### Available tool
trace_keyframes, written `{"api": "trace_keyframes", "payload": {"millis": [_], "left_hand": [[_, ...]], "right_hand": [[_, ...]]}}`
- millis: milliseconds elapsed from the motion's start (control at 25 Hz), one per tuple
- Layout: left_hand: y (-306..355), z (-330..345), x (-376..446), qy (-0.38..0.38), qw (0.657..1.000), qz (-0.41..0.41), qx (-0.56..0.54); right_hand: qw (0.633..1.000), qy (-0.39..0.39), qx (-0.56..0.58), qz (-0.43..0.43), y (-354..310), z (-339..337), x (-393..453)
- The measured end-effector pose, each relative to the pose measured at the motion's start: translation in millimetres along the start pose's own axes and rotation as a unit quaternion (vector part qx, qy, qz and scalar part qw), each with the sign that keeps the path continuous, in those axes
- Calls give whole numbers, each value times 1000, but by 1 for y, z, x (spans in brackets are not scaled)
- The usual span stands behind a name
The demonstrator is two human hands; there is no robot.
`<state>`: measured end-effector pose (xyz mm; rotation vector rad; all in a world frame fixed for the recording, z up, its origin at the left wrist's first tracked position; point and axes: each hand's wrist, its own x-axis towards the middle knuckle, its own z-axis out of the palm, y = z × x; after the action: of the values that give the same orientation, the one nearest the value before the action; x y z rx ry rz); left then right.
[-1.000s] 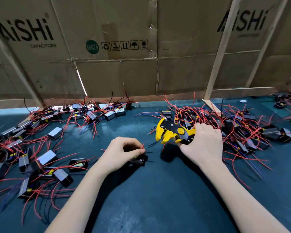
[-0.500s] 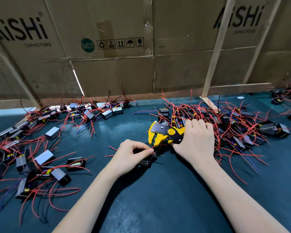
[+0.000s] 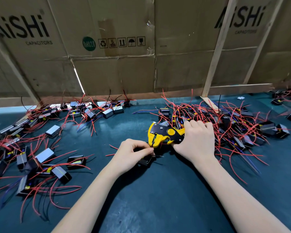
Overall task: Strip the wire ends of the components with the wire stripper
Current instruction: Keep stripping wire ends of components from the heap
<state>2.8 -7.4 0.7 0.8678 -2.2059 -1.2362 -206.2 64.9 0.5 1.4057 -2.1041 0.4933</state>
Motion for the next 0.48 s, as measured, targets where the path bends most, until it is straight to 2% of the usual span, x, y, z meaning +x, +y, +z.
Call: {"api": "trace_keyframes", "payload": {"millis": [400,480], "left_hand": [[-2,-1,-2,-21,1000,17,-13],[-2,-3,-2,-38,999,18,-34]], "right_hand": [[998,-59,5,0,1,-2,-1],[999,-47,14,13,0,-3,-1]]}}
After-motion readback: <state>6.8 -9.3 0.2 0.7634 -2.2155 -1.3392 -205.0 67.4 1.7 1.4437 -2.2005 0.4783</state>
